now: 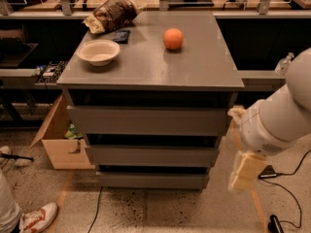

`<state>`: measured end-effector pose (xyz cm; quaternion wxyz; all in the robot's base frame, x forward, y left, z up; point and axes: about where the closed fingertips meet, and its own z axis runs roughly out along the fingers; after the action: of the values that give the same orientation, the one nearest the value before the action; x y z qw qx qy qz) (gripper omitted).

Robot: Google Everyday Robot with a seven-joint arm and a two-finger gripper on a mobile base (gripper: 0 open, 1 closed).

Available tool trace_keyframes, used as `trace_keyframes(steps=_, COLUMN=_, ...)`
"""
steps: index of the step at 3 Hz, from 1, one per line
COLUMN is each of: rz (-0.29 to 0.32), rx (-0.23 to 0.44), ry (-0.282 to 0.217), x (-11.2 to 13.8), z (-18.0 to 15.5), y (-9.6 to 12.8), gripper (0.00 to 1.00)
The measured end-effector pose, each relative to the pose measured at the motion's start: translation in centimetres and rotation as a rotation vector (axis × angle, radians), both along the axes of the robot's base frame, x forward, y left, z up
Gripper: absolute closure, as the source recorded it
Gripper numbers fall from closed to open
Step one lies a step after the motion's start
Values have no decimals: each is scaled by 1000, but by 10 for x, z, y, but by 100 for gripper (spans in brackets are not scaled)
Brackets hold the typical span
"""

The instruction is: Open middle drawer

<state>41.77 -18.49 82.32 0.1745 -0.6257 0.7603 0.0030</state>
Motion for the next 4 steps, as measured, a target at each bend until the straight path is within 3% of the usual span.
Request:
trace_keyframes(steps=2, rz=31, rx=182, ry=70, x=22, z=-138, y=38, gripper=0)
trace_keyframes(steps=4, rz=63, rx=193, ry=81, x=31, z=-153, y=46, gripper=0)
